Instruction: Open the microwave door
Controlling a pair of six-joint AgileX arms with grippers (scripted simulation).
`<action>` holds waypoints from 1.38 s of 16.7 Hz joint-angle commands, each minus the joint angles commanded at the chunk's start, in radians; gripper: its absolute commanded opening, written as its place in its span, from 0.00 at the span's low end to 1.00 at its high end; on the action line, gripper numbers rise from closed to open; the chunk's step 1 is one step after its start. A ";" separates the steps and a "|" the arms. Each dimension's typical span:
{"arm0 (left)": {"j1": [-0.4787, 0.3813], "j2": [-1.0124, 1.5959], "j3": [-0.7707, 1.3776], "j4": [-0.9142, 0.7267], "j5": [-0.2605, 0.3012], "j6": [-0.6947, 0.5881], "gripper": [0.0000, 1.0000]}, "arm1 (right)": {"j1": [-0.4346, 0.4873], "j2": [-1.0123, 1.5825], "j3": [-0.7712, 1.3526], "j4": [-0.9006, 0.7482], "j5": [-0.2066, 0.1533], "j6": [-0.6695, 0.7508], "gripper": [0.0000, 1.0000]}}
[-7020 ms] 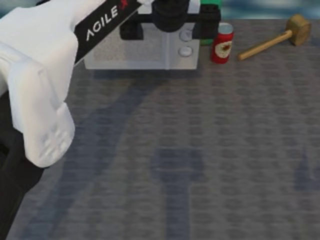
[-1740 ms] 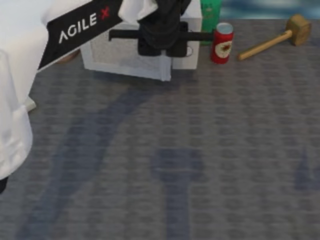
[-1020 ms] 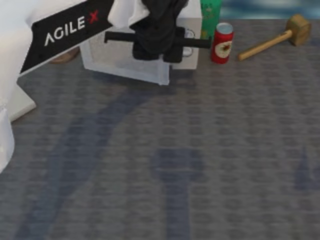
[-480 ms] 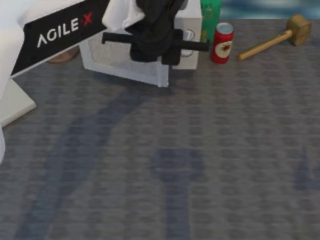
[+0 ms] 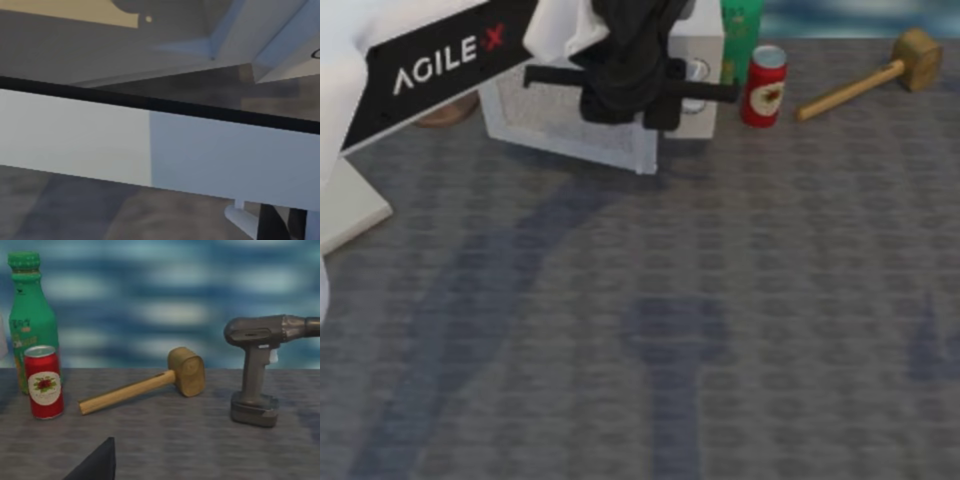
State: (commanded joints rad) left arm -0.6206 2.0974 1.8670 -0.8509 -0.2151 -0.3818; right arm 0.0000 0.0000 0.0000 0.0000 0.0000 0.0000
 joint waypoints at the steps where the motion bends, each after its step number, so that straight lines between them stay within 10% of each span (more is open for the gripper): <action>1: 0.000 0.000 0.000 0.000 0.000 0.000 0.00 | 0.000 0.000 0.000 0.000 0.000 0.000 1.00; 23: 0.017 -0.097 -0.147 0.070 0.059 0.111 0.00 | 0.000 0.000 0.000 0.000 0.000 0.000 1.00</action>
State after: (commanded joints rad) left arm -0.6032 2.0000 1.7203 -0.7811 -0.1565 -0.2707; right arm 0.0000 0.0000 0.0000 0.0000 0.0000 0.0000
